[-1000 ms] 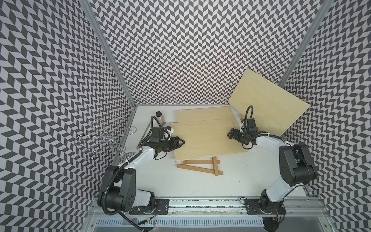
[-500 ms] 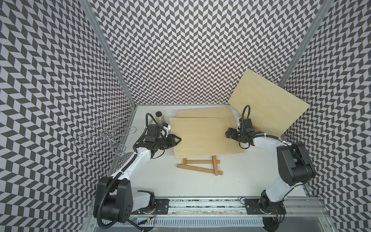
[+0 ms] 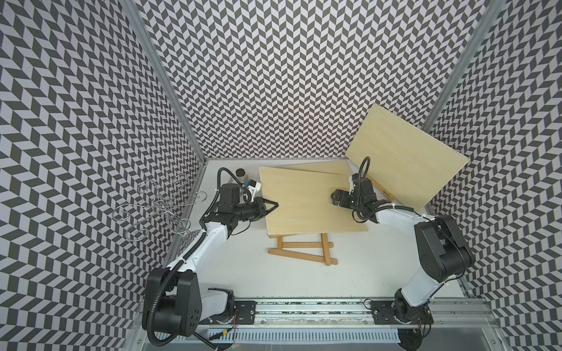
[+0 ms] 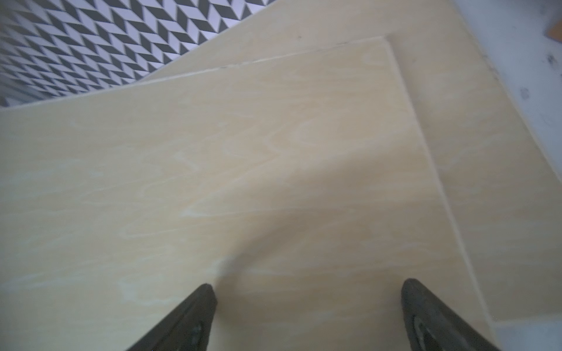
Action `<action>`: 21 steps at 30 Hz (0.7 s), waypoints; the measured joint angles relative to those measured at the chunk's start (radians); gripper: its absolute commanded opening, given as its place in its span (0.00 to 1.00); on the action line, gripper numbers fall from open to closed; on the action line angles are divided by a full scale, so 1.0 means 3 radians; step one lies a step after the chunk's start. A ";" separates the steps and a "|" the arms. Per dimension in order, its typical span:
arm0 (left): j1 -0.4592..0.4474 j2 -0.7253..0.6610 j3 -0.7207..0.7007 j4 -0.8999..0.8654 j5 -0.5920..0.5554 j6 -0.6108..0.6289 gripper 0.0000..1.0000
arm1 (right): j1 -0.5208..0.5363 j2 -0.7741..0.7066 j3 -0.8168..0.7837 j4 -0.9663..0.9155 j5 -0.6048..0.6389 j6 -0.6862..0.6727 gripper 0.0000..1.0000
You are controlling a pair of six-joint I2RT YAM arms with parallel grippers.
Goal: Assemble the easel
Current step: Pick up the drawing board from the center of the board.
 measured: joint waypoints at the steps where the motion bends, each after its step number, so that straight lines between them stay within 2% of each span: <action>1: 0.0003 0.0018 0.0010 0.0003 0.0066 -0.0009 0.00 | 0.0011 -0.0029 0.0006 0.0041 -0.0025 0.0001 0.94; 8: -0.0102 0.0014 0.0287 -0.0231 -0.0075 0.0053 0.00 | 0.0149 -0.0252 -0.0060 -0.0029 -0.0230 -0.0029 0.95; 14: -0.0192 -0.0167 0.0537 -0.0387 -0.0313 0.0131 0.00 | 0.0226 -0.0795 -0.0126 -0.0331 -0.0319 -0.0102 0.95; 21: -0.0191 -0.0086 0.1003 -0.0524 -0.0534 0.0117 0.00 | 0.0226 -0.1459 -0.0123 -0.0420 -0.0148 -0.0249 0.95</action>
